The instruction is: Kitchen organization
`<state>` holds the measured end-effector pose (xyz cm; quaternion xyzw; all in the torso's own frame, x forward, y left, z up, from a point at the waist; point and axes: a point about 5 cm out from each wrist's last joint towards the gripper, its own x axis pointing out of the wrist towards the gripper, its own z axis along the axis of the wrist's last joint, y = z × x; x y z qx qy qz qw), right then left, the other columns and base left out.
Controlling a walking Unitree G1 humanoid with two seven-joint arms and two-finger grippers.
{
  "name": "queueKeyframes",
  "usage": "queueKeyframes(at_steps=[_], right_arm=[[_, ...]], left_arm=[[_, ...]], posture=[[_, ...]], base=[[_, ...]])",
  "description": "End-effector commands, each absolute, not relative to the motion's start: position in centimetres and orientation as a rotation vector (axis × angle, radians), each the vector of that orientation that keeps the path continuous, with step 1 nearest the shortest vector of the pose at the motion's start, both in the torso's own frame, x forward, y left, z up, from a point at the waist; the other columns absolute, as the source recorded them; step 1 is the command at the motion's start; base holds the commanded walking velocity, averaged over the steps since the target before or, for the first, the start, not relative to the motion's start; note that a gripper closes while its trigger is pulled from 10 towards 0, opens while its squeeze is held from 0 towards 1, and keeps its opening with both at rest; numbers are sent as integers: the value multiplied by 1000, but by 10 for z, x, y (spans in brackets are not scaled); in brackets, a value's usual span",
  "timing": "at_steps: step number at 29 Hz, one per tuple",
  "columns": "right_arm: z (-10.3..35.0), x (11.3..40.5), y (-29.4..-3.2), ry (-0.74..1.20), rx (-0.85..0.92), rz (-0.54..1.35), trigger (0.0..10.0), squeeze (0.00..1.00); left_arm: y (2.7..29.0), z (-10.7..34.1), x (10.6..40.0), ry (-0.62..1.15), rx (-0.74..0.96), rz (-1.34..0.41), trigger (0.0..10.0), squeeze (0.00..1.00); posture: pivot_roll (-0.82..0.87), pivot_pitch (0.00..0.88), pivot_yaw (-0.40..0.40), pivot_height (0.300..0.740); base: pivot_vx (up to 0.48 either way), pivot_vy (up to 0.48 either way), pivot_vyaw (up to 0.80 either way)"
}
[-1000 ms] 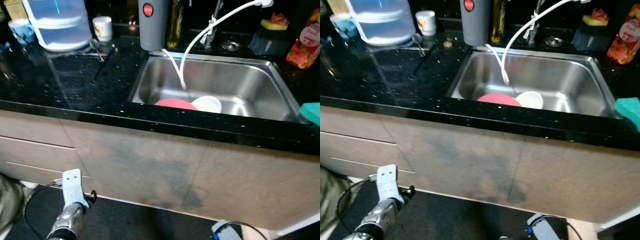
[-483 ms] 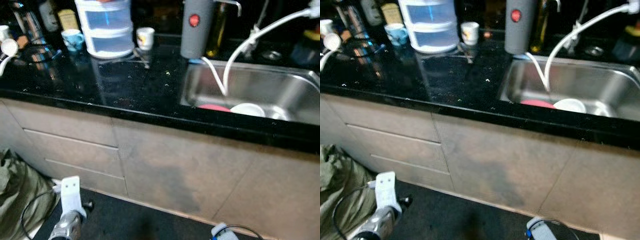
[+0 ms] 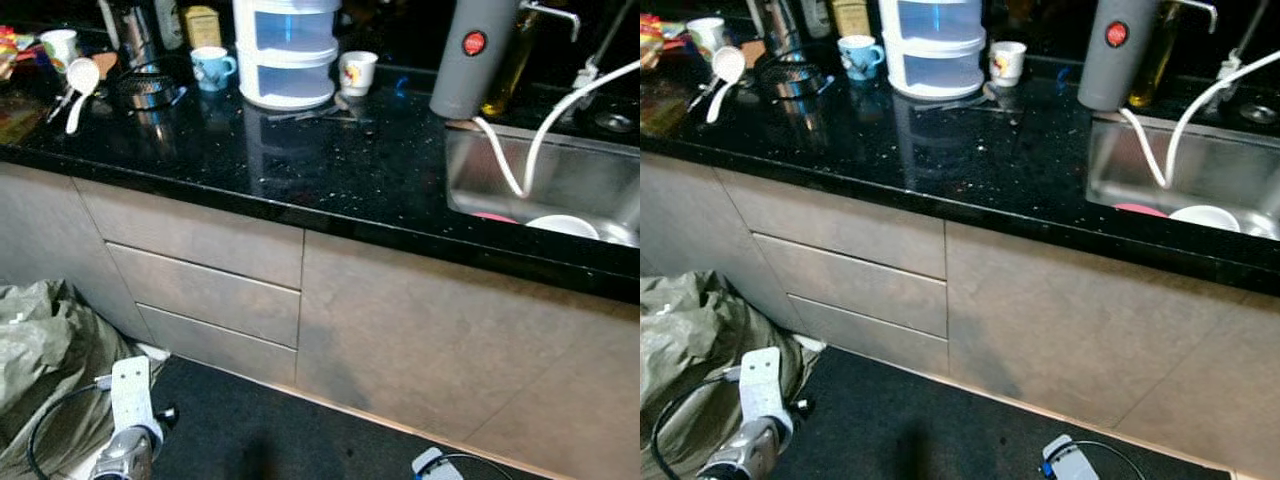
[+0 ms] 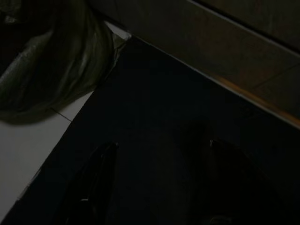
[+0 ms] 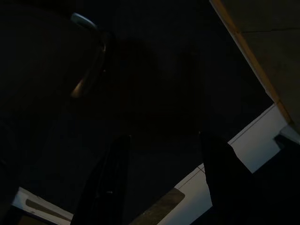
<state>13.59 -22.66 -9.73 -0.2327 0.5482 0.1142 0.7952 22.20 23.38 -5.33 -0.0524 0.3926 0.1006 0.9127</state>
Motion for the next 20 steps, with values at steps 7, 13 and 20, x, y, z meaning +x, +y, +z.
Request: queueKeyframes(at_steps=[7, 13, 20], right_arm=[[-97, 134, -230, 1187, -499, 238, 10000, 0], [-97, 134, -230, 1187, -500, 240, 10000, 0], [-97, 134, -231, 1188, -501, 241, 10000, 0]], left_arm=[[229, -59, 216, 829, -131, 222, 10000, 0], [232, -56, 218, 816, -82, 225, 10000, 0], [257, -28, 242, 618, -38, 331, 10000, 0]], posture=[[-7, 0, 4, 740], [-7, 0, 2, 740], [-1, 0, -1, 740]], base=[[0, -321, 0], [0, 0, 0], [0, 0, 0]])
